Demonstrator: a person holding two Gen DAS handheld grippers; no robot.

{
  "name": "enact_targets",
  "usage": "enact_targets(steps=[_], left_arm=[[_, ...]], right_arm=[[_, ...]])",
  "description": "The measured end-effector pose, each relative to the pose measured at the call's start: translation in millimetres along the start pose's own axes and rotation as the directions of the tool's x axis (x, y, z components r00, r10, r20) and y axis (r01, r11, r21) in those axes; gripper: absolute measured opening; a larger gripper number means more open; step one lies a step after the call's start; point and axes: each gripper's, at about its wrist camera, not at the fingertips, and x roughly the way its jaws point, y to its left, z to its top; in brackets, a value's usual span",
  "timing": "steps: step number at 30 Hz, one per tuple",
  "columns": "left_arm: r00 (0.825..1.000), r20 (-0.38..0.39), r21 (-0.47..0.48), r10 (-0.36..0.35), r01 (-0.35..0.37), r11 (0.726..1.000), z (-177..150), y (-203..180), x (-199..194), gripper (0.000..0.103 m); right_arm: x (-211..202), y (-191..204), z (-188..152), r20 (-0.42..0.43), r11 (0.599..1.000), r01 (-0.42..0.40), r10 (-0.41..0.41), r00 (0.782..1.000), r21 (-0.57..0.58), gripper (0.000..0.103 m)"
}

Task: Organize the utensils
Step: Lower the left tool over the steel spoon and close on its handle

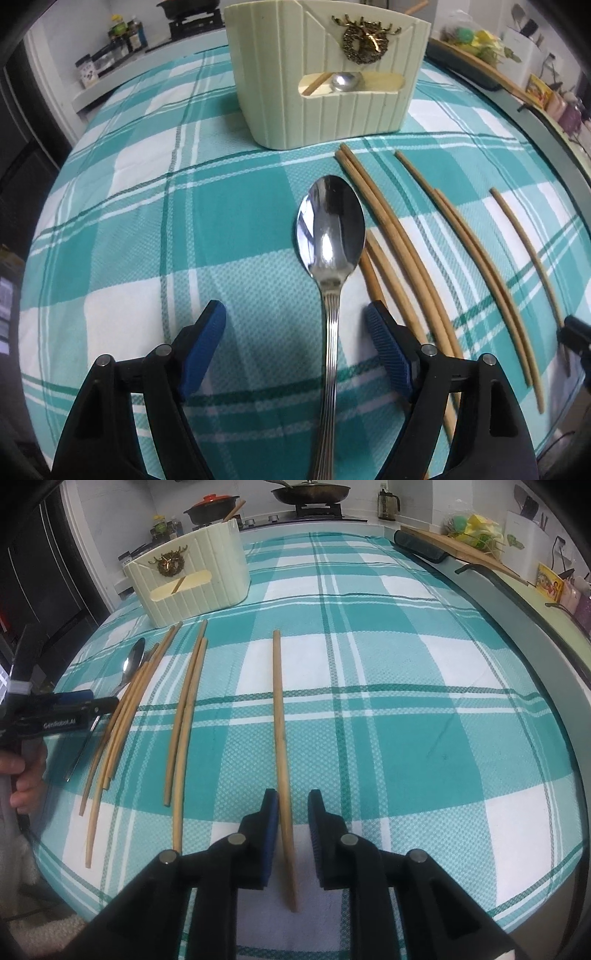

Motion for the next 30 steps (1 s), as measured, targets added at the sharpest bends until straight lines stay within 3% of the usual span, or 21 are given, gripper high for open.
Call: enact_targets(steps=[8, 13, 19, 23, 30], left_arm=[[0.998, 0.013, -0.088, 0.054, -0.053, 0.995, 17, 3, 11, 0.082], [0.998, 0.002, -0.085, 0.061, -0.06, 0.995, 15, 7, 10, 0.082], [0.998, -0.018, -0.071, 0.054, -0.055, 0.996, 16, 9, 10, 0.083], [0.998, -0.033, -0.068, 0.046, -0.048, 0.997, 19, 11, 13, 0.085], [0.997, -0.062, -0.033, 0.035, -0.037, 0.999, 36, 4, 21, 0.082]], right_arm=[[2, -2, 3, 0.001, 1.0, -0.014, 0.014, 1.0, -0.005, 0.018], [1, -5, 9, -0.02, 1.0, -0.025, 0.025, 0.999, -0.019, 0.023], [15, 0, 44, -0.138, 0.986, -0.106, 0.088, 0.987, -0.13, 0.028], [38, 9, 67, -0.228, 0.975, -0.113, 0.068, 0.971, -0.192, 0.029], [69, 33, 110, -0.249, 0.957, -0.111, 0.042, 0.968, -0.27, 0.03]])
